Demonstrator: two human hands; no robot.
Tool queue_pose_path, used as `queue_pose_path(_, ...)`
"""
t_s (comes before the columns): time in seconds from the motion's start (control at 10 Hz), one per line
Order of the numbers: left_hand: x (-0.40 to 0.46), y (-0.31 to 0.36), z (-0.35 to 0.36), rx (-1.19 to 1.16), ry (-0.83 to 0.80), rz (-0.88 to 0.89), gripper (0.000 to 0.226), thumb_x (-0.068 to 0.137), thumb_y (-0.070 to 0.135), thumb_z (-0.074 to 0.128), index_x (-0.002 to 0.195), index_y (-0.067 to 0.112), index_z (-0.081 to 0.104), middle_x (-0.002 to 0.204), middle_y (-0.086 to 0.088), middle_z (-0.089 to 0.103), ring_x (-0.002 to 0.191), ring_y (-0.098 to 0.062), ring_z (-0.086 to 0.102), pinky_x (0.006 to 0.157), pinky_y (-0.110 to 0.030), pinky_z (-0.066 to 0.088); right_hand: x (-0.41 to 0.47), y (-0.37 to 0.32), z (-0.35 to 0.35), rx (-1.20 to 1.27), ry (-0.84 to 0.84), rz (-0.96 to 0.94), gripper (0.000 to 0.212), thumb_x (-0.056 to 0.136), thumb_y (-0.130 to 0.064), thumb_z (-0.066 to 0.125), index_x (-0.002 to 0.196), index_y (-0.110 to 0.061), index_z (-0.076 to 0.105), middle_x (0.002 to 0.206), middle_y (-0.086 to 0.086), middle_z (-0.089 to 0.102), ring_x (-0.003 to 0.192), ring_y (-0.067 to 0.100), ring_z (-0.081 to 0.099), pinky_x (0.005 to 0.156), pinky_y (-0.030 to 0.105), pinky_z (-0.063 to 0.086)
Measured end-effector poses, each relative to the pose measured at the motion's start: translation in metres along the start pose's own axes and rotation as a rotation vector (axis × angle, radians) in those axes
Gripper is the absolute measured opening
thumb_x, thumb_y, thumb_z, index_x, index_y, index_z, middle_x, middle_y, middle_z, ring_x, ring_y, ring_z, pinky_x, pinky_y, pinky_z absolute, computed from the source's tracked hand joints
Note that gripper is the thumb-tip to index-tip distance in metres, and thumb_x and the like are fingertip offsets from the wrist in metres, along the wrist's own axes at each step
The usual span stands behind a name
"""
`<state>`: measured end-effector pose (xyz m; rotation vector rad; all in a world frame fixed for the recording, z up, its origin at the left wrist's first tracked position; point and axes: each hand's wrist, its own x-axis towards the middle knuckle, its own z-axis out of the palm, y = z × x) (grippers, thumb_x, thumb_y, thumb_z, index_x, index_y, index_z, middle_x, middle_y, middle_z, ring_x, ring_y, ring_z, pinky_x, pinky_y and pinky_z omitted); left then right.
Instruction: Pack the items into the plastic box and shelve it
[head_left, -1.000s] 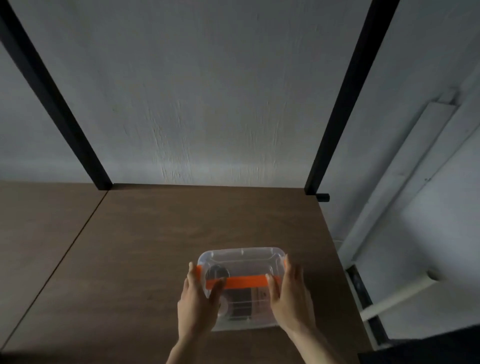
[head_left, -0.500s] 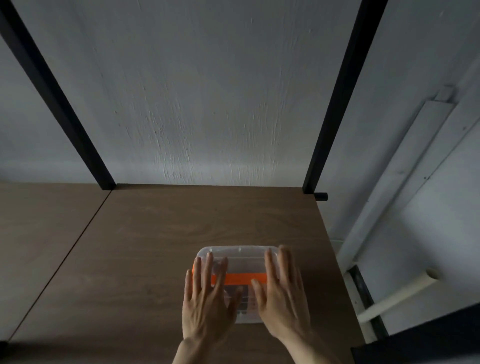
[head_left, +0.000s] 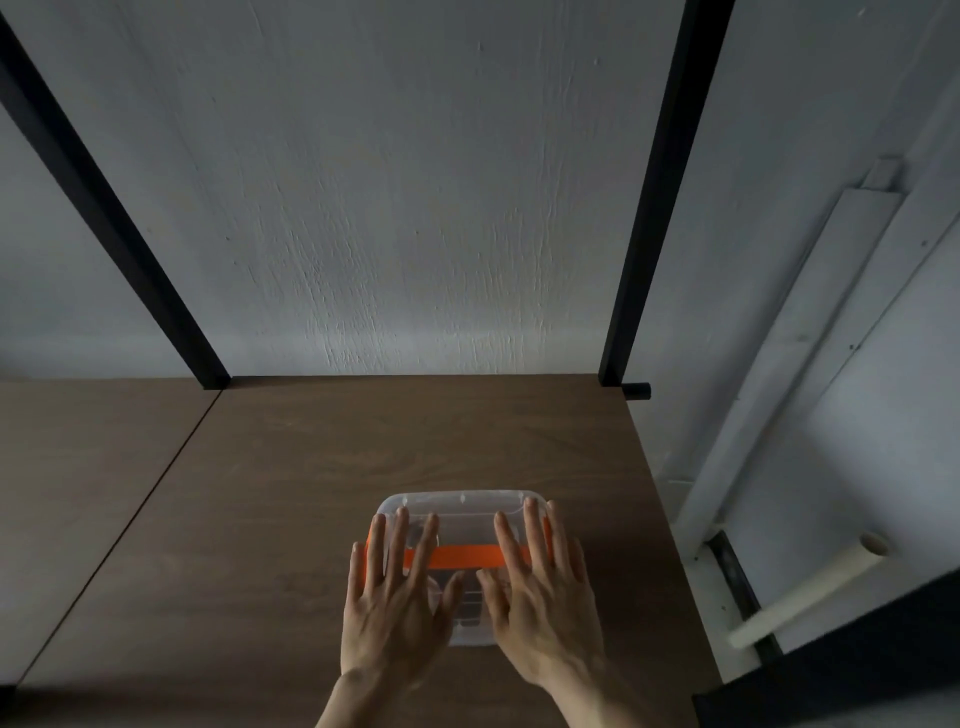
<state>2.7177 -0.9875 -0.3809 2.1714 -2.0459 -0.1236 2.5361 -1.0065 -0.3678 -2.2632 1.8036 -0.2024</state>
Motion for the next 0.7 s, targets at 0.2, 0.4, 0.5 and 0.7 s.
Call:
queue_pose_path(0.2,-0.015,-0.004,-0.030,-0.006,0.026,0.060,0.084,0.091,0.076,0.013,0.158,0.028,0.024,0.166,-0.006,0.022,0.153,-0.027,0.016,0.120,-0.041,0.002,-0.012,-0.009,-0.037,-0.057,-0.072,-0.014,0.087,0.089,-0.070,-0.002,0.161,-0.022,0.013,0.170,0.014,0.005,0.156,0.036,0.005,0.125,0.053,0.017)
queue_pose_path(0.4,-0.056,-0.024,-0.080,-0.051,0.034,0.100,0.086,0.087,0.078,0.014,0.158,0.031,0.021,0.161,0.006,0.036,0.150,-0.019,0.031,0.122,-0.036,0.018,-0.058,-0.025,-0.074,-0.036,-0.053,0.055,0.093,0.083,-0.071,-0.007,0.160,-0.025,0.018,0.168,0.008,0.020,0.149,0.029,0.032,0.120,0.047,0.032)
queue_pose_path(0.5,-0.080,-0.036,-0.109,-0.065,0.036,0.161,0.079,0.087,0.074,0.024,0.154,0.032,0.033,0.148,0.009,0.052,0.138,-0.016,0.046,0.116,-0.033,0.030,-0.091,-0.036,-0.094,-0.054,-0.064,0.075,0.071,0.098,-0.061,0.027,0.159,-0.026,0.020,0.163,0.007,0.030,0.140,0.029,0.043,0.112,0.044,0.042)
queue_pose_path(0.7,-0.124,-0.070,-0.147,-0.059,-0.059,0.282,0.070,0.088,0.072,0.036,0.148,0.037,0.040,0.147,0.015,0.050,0.136,-0.012,0.045,0.110,-0.032,0.036,-0.166,-0.070,-0.129,-0.027,-0.082,0.102,0.064,0.099,-0.053,0.045,0.156,-0.031,0.027,0.157,-0.001,0.039,0.140,0.023,0.044,0.110,0.040,0.043)
